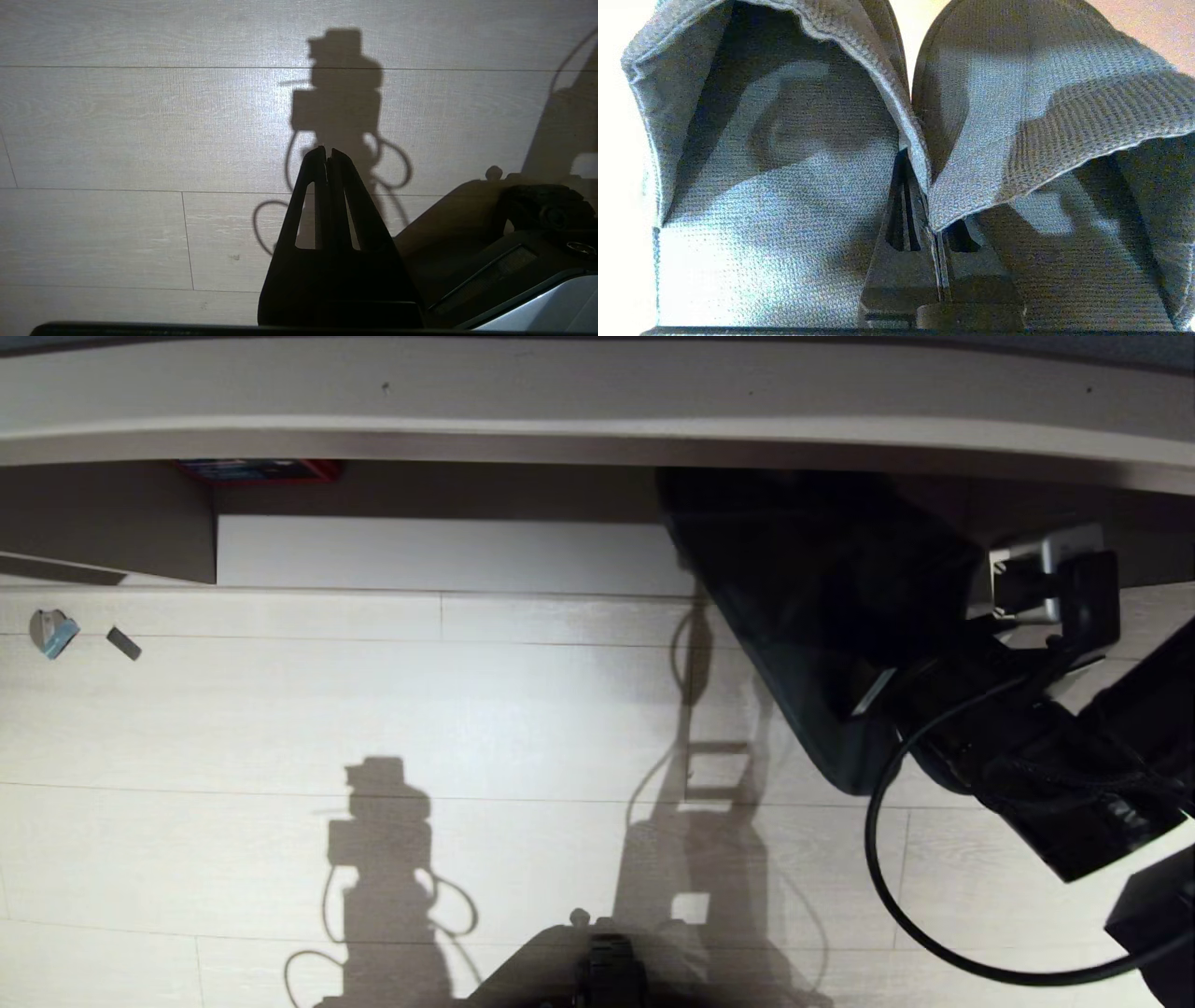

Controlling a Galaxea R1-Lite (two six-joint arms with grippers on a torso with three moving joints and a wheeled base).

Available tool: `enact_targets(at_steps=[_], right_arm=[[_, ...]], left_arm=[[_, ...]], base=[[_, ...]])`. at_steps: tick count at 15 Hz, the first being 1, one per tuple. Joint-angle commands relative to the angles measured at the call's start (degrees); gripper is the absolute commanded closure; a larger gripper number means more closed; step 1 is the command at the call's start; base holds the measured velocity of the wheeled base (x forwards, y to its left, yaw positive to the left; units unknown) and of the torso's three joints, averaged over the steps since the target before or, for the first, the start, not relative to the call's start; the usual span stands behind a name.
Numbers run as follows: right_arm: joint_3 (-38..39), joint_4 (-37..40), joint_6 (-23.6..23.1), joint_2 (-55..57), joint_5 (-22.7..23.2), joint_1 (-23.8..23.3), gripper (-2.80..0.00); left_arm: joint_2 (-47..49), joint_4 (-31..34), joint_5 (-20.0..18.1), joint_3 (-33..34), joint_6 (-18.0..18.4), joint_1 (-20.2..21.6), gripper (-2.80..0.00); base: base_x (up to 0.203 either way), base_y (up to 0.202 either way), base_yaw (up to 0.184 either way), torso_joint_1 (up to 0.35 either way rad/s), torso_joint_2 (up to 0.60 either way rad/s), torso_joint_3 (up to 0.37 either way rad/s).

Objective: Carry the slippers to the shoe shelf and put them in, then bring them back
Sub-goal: Place the slippers on the floor

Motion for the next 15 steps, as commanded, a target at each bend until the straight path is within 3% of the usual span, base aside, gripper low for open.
enact_targets(at_steps=[1,5,8,12,13,15], right_arm=[[3.67,2.04,-0.05,-6.47,0.00,0.62,0.00],[9.16,13.38,0.46,-20.76,-0.04,1.20,0.00],[9.70,26.22,0.56,-34.08,-0.03,1.38,0.00],[6.20,55.50,2.84,-53.39,-0.07,1.37,0.00],[3.57,62.81,3.30,-56.67,-0.17,0.06,0.00],[0.99,65.81,3.63,-59.23,-0.18,-6.89,0.00]], left_arm=[[0.01,-0.02,0.00,0.00,-0.02,0.02,0.00],[0.01,-0.02,0.00,0.00,0.00,0.02,0.00],[0.01,-0.02,0.00,0.00,0.07,0.02,0.00],[0.01,-0.02,0.00,0.00,0.07,0.02,0.00],[0.01,0.07,0.00,0.00,0.07,0.02,0.00],[0.01,0.07,0.00,0.00,0.07,0.02,0.00]], base=[[0.000,0.000,0.000,0.000,0.00,0.000],[0.000,0.000,0.000,0.000,0.00,0.000],[0.000,0.000,0.000,0.000,0.00,0.000],[0.000,0.000,0.000,0.000,0.00,0.000],[0.000,0.000,0.000,0.000,0.00,0.000],[0.000,0.000,0.000,0.000,0.00,0.000]])
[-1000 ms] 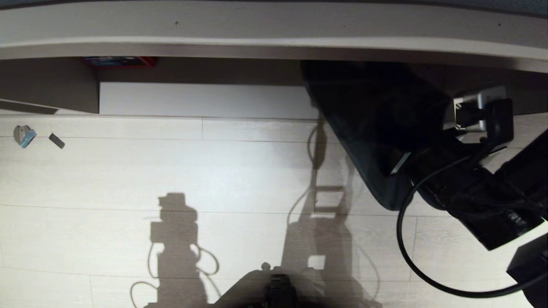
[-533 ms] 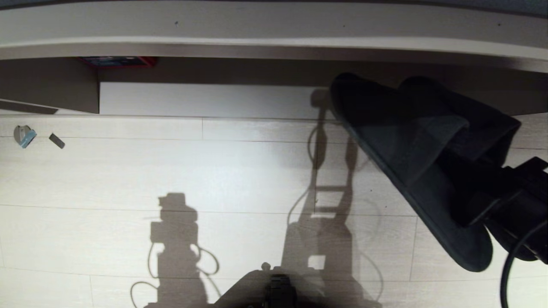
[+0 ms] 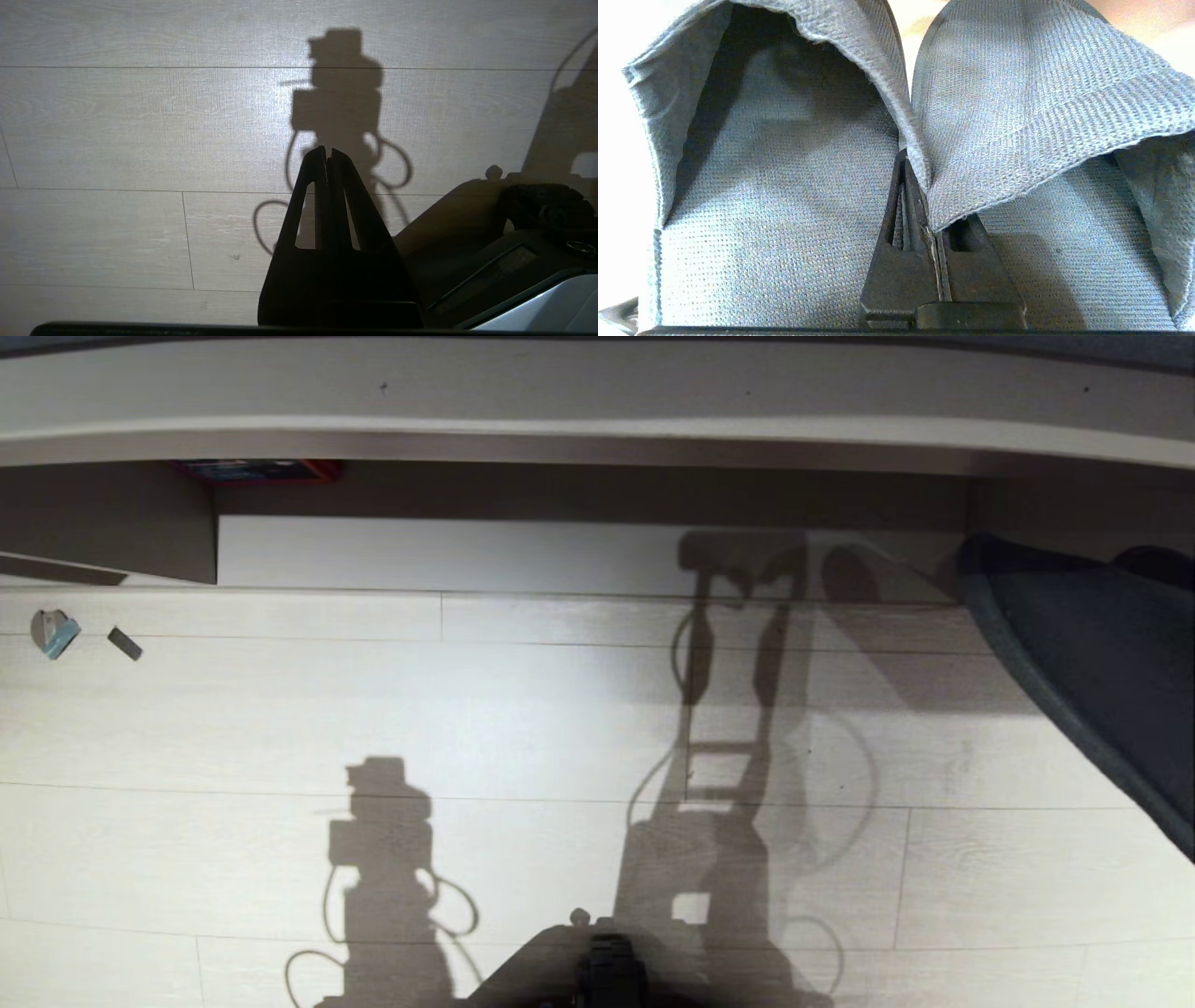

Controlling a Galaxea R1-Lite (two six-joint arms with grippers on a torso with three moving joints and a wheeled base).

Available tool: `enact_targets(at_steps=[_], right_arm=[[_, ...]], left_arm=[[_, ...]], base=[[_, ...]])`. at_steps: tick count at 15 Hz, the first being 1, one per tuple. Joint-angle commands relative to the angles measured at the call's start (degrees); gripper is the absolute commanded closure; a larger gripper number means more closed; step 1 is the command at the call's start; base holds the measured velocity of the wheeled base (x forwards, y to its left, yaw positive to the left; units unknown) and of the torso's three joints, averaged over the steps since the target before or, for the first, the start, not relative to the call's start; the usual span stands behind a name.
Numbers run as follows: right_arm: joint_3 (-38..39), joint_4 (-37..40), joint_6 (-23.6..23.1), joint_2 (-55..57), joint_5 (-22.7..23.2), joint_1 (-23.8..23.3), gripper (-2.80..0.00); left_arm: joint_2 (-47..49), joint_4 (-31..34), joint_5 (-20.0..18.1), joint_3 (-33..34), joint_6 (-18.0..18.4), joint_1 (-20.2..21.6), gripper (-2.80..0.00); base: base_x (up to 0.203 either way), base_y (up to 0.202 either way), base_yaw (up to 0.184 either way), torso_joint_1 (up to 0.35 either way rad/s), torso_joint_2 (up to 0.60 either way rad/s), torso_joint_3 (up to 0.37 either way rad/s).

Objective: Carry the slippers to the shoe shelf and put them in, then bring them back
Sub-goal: Place the slippers on the floor

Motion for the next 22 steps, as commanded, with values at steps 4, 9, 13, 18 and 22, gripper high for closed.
enact_targets(at_steps=[4,9,13,18,22], right_arm=[[-2.95,3.53,0.00,-12.70,0.42,-15.98,0.00],[3.44,3.87,0.21,-21.98,5.04,-25.24,0.00],[16.12,3.74,0.13,-28.36,10.05,-26.47,0.00],[29.79,2.39,-0.95,-34.27,7.42,-26.49,0.00],[29.87,8.95,-0.78,-34.28,7.99,-26.47,0.00]], left_arm=[[0.01,-0.08,0.00,0.00,-0.01,0.02,0.00],[0.01,0.01,0.00,0.00,-0.27,0.02,0.00],[0.01,0.01,0.00,0.00,-0.27,0.02,0.00],[0.01,0.01,0.00,0.00,-0.27,0.02,0.00],[0.01,-0.08,0.00,0.00,-0.27,0.02,0.00]], base=[[0.000,0.000,0.000,0.000,0.00,0.000],[0.000,0.000,0.000,0.000,0.00,0.000],[0.000,0.000,0.000,0.000,0.00,0.000],[0.000,0.000,0.000,0.000,0.00,0.000],[0.000,0.000,0.000,0.000,0.00,0.000]])
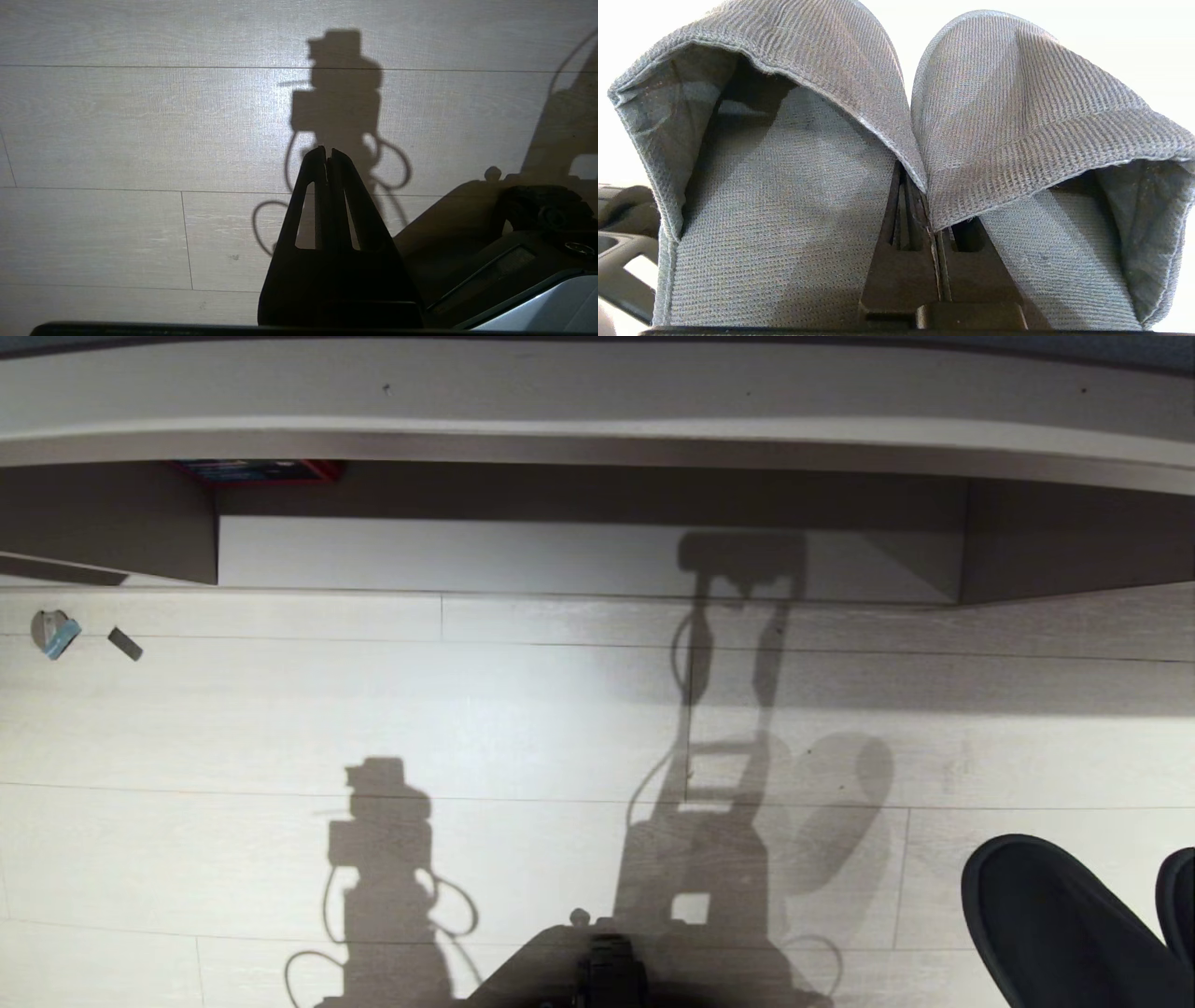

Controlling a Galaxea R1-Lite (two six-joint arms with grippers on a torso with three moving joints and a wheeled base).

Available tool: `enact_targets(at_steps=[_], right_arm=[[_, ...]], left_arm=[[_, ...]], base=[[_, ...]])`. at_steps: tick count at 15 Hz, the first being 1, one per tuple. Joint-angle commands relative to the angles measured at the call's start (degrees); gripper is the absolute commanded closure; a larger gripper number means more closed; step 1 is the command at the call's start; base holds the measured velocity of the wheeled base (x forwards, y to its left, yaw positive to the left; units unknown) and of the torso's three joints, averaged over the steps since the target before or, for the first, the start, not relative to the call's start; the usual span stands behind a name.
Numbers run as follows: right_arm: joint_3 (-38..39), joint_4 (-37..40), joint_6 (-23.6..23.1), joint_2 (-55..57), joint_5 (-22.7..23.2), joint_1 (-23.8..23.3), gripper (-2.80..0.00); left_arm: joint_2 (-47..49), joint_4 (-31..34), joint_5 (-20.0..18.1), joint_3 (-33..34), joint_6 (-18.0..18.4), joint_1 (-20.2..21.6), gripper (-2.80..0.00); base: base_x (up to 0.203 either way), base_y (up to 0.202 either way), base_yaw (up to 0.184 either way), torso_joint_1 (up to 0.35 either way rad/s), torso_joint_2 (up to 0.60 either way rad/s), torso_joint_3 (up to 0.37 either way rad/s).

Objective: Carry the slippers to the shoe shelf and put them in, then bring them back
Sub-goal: Place the slippers on the floor

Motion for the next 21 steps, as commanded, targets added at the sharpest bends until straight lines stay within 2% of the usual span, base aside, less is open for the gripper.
enact_targets(at_steps=[1,2,4,6,8,11,13,21], right_arm=[[0.17,0.99,0.59,-0.14,1.99,0.00,0.00],[0.06,3.84,1.29,-0.14,2.81,0.00,0.00],[0.09,3.59,3.77,-0.14,2.85,0.04,0.00],[0.10,3.58,3.88,-0.14,2.84,0.05,0.00],[0.10,3.58,5.89,-0.14,2.58,0.05,0.00],[0.10,3.58,4.95,-0.14,2.51,0.05,0.00],[0.10,3.58,2.64,-0.14,2.75,-0.04,0.00],[0.10,3.32,2.29,-0.14,2.84,-0.04,0.00]], left_arm=[[0.01,-0.04,0.00,0.00,0.01,0.02,0.00],[0.01,-0.04,0.00,0.00,0.09,0.02,0.00],[0.01,0.05,0.00,0.00,-0.25,0.02,0.00],[0.01,0.05,0.00,0.00,-0.43,0.02,0.00],[0.01,0.10,0.09,0.00,-0.34,0.02,0.00],[0.01,0.05,0.09,0.00,-0.31,0.02,0.00],[0.01,0.05,0.09,0.00,-0.43,0.02,0.00],[0.01,-0.04,0.09,0.00,-0.43,0.02,0.00]], base=[[0.000,0.000,0.000,0.000,0.00,0.000],[0.000,0.000,0.000,0.000,0.00,0.000],[0.000,0.000,0.000,0.000,0.00,0.000],[0.000,0.000,0.000,0.001,0.00,0.018],[0.000,0.000,0.000,0.004,0.00,0.150],[0.000,0.000,0.000,0.002,0.00,0.201],[0.000,0.000,0.000,0.003,0.00,0.201],[0.000,0.000,0.000,0.003,0.00,0.204]])
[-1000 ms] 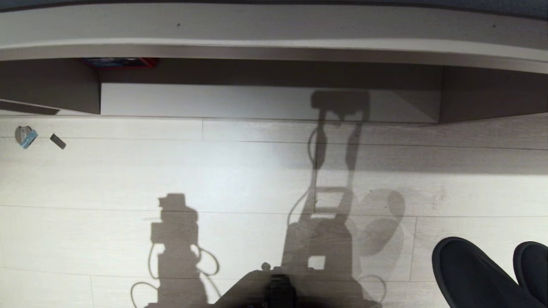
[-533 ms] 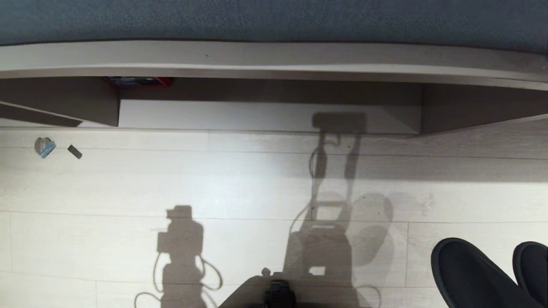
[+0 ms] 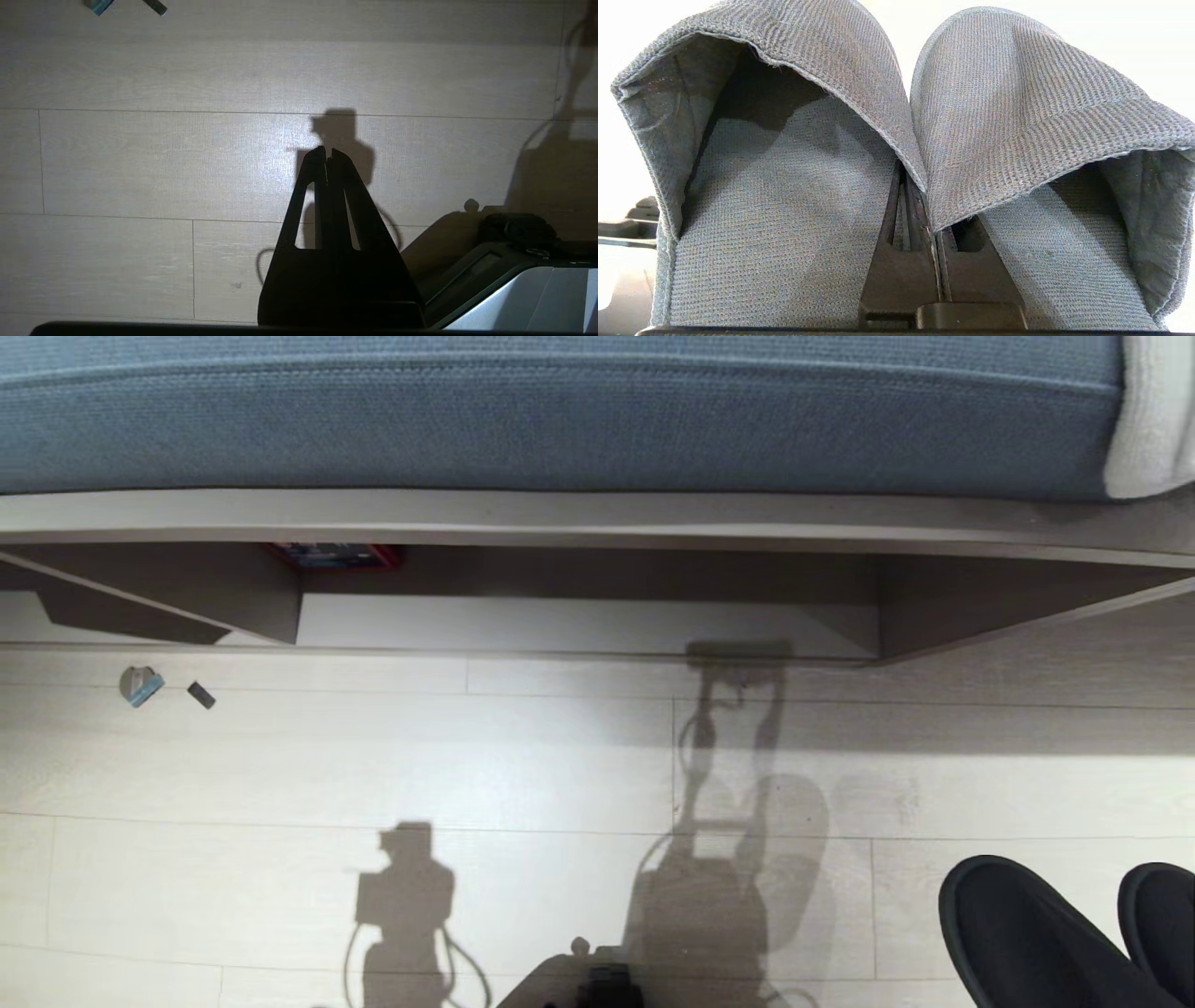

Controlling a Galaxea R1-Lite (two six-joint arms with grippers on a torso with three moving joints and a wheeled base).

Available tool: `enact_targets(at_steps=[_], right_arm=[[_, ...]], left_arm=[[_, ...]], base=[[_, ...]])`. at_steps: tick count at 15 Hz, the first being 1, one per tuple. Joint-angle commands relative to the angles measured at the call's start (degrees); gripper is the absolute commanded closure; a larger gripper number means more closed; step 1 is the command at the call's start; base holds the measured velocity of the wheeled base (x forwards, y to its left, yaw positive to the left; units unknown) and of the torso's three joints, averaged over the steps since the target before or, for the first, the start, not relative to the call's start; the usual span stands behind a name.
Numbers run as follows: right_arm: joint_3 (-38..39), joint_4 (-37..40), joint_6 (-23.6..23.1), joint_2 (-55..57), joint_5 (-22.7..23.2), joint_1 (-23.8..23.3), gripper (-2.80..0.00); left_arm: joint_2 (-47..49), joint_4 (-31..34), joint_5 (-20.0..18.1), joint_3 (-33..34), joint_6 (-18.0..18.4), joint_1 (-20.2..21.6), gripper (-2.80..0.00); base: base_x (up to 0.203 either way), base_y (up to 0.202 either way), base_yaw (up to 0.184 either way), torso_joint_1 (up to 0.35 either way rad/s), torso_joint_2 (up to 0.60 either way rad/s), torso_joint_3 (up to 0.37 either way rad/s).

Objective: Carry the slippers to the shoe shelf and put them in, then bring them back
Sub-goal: Place the slippers on the floor

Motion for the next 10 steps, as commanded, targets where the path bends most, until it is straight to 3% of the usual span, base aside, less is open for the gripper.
enact_targets(at_steps=[1,10], right_arm=[[0.00,-0.07,-0.06,0.22,0.02,-0.02,0.00],[0.00,-0.07,-0.06,0.22,0.02,-0.02,0.00]], left_arm=[[0.04,-0.07,0.04,0.00,-0.10,0.02,0.00],[0.04,-0.01,0.04,0.00,-0.19,0.02,0.00]], base=[[0.000,0.000,0.000,0.004,0.00,0.200],[0.000,0.000,0.000,0.004,0.00,0.204]])
